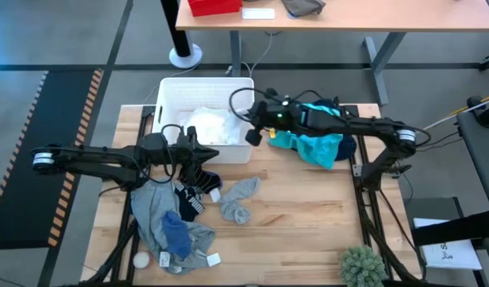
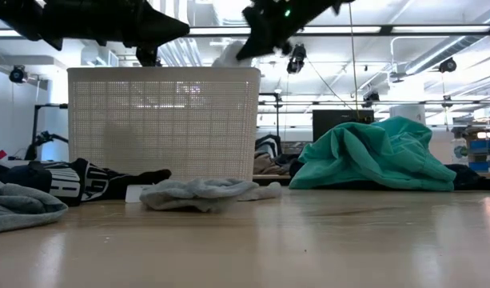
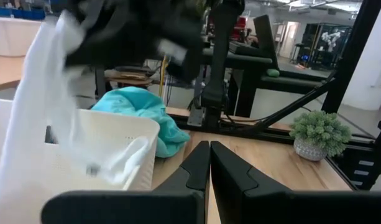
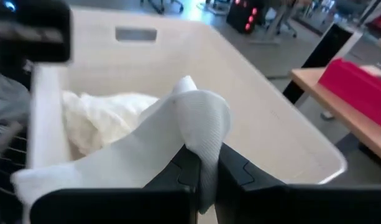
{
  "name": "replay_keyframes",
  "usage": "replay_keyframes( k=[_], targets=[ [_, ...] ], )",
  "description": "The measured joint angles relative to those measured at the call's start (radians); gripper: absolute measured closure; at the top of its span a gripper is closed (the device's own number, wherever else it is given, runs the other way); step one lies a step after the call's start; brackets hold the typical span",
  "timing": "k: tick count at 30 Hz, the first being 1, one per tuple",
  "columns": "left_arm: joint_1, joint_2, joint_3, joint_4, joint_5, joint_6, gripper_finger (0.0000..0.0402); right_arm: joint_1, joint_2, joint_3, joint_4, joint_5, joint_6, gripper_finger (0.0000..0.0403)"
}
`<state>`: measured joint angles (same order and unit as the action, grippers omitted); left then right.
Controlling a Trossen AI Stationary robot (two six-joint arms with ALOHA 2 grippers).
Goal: Sort clothes
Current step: Put the white sock into the white bin
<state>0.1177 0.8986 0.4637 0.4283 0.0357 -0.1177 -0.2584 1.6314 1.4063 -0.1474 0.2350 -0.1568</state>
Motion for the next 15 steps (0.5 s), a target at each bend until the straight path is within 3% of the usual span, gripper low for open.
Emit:
replay_keyframes(
  k=[7, 15],
  targets=[
    [0.0, 0.0, 0.0, 0.008, 0.0, -0.003, 0.0402, -0.022, 0.167, 0.151, -0.045, -0.008, -0.011, 0.04],
    [0.0, 0.0, 0.0, 0.045, 0.0, -0.017, 0.0402, -0.029, 0.329, 0.415, -0.306, -0.011, -0.009, 0.04]
  ],
)
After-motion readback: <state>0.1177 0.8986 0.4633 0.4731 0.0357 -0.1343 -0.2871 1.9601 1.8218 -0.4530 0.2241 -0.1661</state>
